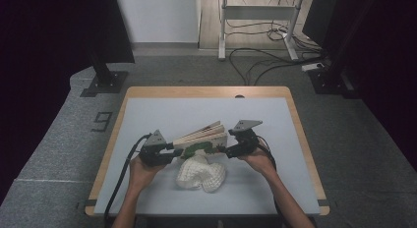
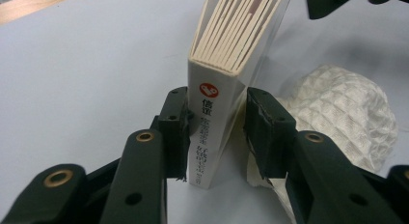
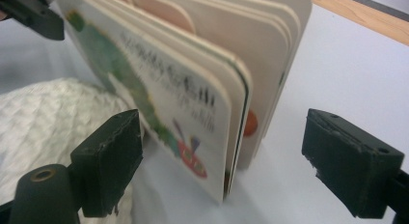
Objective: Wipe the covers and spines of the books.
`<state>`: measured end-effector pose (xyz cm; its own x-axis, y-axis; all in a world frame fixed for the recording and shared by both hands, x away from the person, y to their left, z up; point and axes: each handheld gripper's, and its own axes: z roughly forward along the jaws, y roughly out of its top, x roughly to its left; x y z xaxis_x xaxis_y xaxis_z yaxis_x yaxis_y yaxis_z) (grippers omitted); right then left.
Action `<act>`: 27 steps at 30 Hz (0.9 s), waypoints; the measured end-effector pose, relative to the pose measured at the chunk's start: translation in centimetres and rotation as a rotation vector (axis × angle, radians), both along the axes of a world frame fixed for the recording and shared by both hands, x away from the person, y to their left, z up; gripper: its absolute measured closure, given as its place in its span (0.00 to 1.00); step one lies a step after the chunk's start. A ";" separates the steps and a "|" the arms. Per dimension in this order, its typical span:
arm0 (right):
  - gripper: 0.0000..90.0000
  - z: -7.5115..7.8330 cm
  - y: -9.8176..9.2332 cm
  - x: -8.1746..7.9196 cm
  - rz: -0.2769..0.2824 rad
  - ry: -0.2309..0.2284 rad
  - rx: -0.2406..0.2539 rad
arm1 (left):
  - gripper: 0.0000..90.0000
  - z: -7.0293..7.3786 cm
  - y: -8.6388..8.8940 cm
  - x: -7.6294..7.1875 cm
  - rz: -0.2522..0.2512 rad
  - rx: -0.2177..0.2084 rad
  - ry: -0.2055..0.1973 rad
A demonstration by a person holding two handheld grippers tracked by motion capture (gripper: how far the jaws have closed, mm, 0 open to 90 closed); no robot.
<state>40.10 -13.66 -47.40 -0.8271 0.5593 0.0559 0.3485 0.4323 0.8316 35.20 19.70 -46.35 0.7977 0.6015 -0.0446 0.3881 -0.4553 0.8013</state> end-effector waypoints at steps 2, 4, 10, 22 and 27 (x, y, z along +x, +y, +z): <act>0.15 -0.1 0.4 0.5 0.012 -0.001 0.005 | 0.68 0.0 0.0 0.0 0.000 -0.001 0.001; 0.15 -0.2 0.9 1.0 0.022 -0.003 0.008 | 0.68 0.0 0.0 0.0 -0.001 0.000 0.001; 0.15 -0.3 1.7 1.7 0.076 0.000 0.016 | 0.68 0.0 0.0 0.1 -0.002 -0.004 0.002; 0.36 0.3 0.9 0.9 0.087 0.010 0.018 | 0.68 -0.1 0.1 0.2 -0.006 -0.010 0.008; 0.51 0.4 0.3 0.3 0.073 -0.002 0.014 | 0.68 -0.1 0.1 0.2 -0.004 -0.003 0.009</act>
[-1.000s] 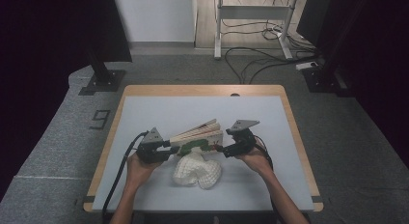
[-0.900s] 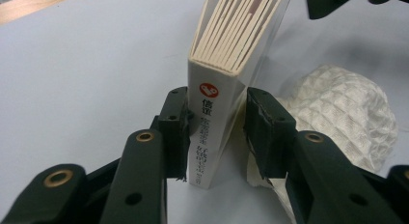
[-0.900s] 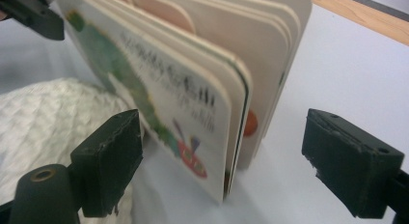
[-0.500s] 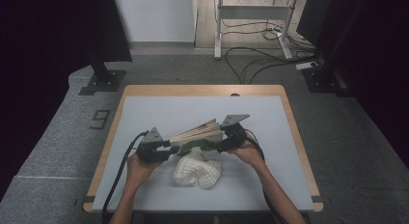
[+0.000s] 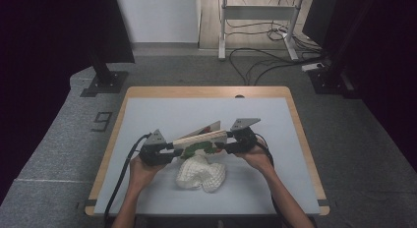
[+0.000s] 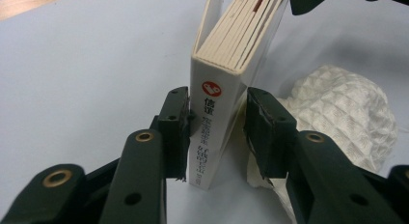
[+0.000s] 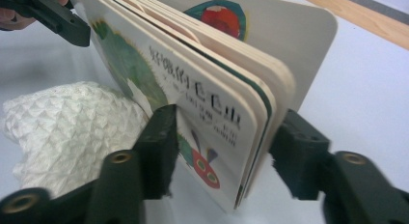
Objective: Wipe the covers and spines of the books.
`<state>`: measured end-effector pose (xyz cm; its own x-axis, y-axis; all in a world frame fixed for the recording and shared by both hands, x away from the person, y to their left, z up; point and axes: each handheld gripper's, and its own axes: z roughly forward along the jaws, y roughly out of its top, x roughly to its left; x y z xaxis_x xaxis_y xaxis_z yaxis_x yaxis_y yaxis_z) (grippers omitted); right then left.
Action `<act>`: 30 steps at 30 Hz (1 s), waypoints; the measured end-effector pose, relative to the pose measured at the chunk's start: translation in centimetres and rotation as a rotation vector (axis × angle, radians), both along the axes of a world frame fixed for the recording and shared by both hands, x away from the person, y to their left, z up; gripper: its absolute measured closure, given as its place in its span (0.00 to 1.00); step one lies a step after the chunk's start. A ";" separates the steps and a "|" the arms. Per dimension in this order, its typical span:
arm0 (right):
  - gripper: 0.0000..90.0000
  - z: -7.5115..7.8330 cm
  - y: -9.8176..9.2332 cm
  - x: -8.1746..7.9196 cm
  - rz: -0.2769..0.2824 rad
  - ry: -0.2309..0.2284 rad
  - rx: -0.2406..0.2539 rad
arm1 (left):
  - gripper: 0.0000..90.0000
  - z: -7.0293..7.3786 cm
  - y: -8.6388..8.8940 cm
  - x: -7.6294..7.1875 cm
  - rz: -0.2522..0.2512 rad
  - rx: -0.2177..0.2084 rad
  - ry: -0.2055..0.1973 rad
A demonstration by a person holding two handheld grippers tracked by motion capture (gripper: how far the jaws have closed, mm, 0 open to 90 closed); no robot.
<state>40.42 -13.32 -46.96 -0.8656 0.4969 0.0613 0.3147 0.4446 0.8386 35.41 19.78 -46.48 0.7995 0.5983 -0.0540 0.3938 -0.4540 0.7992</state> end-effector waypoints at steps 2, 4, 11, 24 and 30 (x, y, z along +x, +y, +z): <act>0.54 0.0 -0.1 -0.1 -0.003 -0.005 0.000 | 0.67 0.0 0.0 0.0 0.001 0.002 0.000; 0.61 0.0 -0.3 -0.3 -0.007 -0.014 -0.004 | 0.65 0.0 0.0 -0.1 0.008 0.005 -0.001; 0.66 0.0 -0.4 -0.6 -0.015 -0.022 -0.008 | 0.52 0.2 0.4 -0.3 0.018 0.003 0.018; 0.64 0.1 -0.3 -0.6 -0.021 -0.013 -0.016 | 0.27 1.5 0.4 -3.1 -0.060 -0.011 0.063; 0.63 0.1 -0.2 -0.6 -0.023 -0.015 -0.018 | 0.27 1.4 -1.6 -4.1 -0.144 -0.040 0.061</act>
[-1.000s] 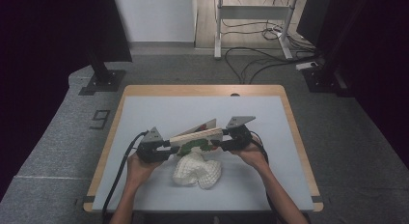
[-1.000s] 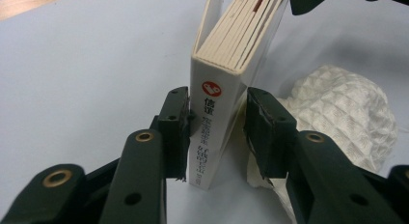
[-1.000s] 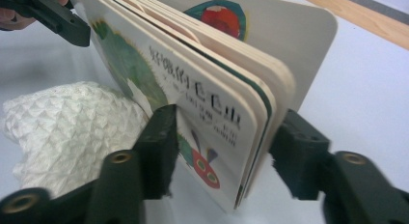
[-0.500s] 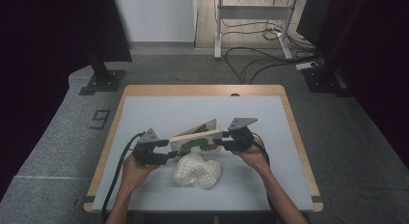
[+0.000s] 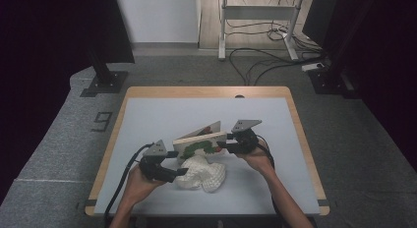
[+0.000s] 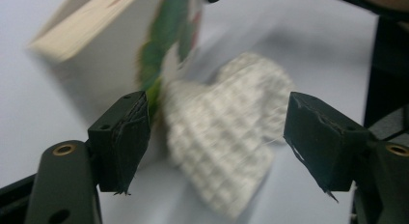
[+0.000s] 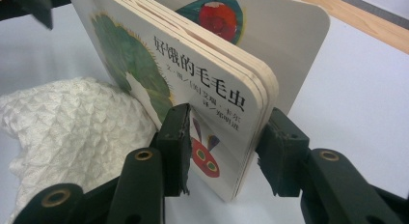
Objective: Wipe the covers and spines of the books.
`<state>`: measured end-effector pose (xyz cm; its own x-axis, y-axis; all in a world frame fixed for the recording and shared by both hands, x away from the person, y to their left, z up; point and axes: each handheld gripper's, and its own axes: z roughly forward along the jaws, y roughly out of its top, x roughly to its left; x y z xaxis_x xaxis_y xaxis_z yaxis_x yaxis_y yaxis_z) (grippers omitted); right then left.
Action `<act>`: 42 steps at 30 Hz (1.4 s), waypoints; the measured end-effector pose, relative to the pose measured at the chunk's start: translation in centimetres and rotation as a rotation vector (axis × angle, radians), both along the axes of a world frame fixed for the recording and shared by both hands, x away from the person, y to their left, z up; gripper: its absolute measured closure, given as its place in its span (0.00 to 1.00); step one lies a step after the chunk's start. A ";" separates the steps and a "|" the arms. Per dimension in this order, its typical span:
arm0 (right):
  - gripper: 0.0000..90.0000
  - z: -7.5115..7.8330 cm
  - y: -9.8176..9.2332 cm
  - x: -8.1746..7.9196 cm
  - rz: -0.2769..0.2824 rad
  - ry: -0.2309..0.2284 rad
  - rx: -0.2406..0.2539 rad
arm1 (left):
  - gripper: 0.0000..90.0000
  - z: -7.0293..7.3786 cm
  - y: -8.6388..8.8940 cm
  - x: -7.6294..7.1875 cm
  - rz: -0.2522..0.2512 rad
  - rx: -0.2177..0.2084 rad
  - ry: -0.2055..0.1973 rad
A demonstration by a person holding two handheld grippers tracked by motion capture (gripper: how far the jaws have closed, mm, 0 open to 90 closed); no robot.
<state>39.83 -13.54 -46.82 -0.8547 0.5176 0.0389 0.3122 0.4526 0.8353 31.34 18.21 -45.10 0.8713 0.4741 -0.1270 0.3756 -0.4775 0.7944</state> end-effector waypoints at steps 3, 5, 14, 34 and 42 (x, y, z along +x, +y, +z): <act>0.63 0.0 0.0 0.0 0.000 0.000 -0.002 | 0.27 -0.2 -1.8 0.0 -0.050 -0.009 0.003; 0.63 0.0 0.0 0.0 -0.001 0.002 -0.002 | 0.27 -0.3 -2.3 0.0 -0.060 -0.007 0.004; 0.62 0.0 0.0 0.0 0.001 0.001 -0.002 | 0.26 -3.0 -5.5 1.3 -0.086 0.062 0.021; 0.61 -0.1 0.0 -0.1 -0.002 0.001 0.003 | 0.75 -6.0 -5.7 1.8 -0.052 0.173 0.049; 0.61 -0.2 0.0 -0.1 -0.005 0.003 0.005 | 0.80 -3.2 -4.8 0.9 -0.045 0.133 0.017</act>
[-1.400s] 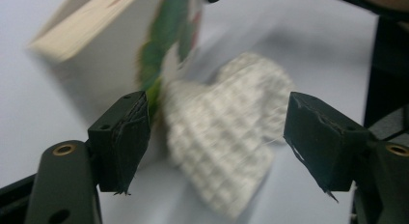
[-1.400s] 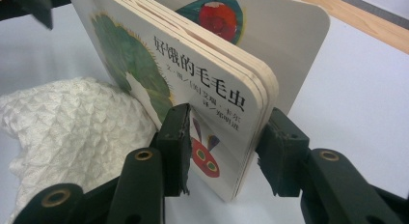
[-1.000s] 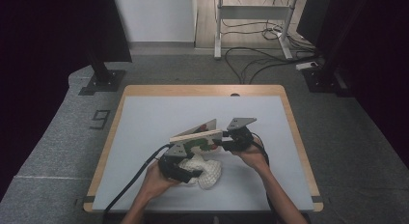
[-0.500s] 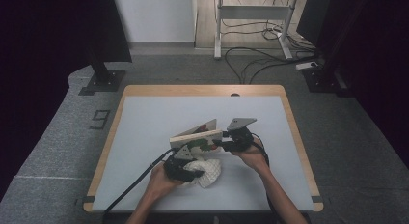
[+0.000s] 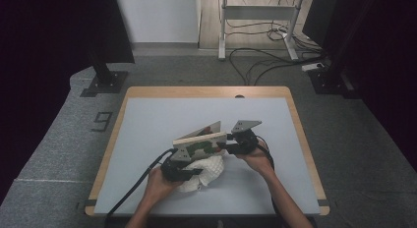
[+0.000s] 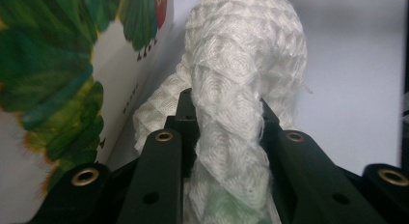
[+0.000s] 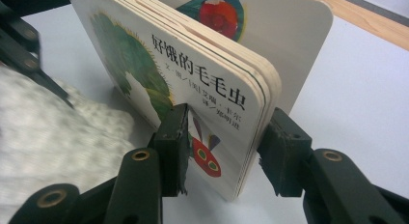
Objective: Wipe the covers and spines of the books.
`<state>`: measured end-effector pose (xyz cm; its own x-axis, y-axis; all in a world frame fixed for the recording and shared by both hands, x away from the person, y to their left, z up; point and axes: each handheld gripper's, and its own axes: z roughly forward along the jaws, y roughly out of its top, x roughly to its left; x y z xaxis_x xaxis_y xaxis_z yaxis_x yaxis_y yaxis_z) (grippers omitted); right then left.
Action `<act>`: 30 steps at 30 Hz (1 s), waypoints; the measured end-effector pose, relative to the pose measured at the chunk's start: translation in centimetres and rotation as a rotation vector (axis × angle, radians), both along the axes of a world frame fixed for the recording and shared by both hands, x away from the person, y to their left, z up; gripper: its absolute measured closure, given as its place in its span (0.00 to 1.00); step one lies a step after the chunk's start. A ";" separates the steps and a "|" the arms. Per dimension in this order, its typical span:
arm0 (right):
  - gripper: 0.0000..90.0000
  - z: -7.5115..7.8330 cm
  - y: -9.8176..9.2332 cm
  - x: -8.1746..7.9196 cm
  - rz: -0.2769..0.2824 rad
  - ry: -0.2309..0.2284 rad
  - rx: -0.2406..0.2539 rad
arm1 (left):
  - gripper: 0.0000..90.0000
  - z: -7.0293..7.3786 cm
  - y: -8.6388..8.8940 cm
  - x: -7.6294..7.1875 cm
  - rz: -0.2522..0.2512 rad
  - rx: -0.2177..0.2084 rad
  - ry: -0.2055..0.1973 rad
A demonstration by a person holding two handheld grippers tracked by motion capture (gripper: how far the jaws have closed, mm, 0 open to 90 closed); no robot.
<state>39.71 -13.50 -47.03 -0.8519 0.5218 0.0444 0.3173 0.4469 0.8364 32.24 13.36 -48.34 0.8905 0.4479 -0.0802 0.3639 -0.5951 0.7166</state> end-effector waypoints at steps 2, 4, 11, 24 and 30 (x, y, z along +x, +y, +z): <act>0.61 0.0 0.0 0.0 -0.001 0.001 0.002 | 0.80 0.5 0.3 -0.1 -0.005 -0.015 0.001; 0.61 0.0 0.0 0.0 -0.001 0.002 0.002 | 0.80 0.9 0.6 -0.2 -0.001 -0.014 -0.004; 0.62 0.0 -0.1 0.0 0.000 0.007 0.006 | 0.80 2.3 2.5 -0.9 0.026 0.014 -0.011; 0.62 0.0 0.0 0.0 -0.001 0.005 0.001 | 0.79 3.5 6.5 -2.0 0.105 0.033 -0.016; 0.62 0.0 0.0 0.0 -0.002 0.005 -0.001 | 0.78 3.8 9.4 -2.6 0.163 0.024 -0.021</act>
<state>39.70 -13.48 -47.00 -0.8504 0.5239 0.0480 0.3226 0.4472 0.8342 29.66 22.73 -44.52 0.8071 0.5882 -0.0503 0.4424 -0.5461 0.7114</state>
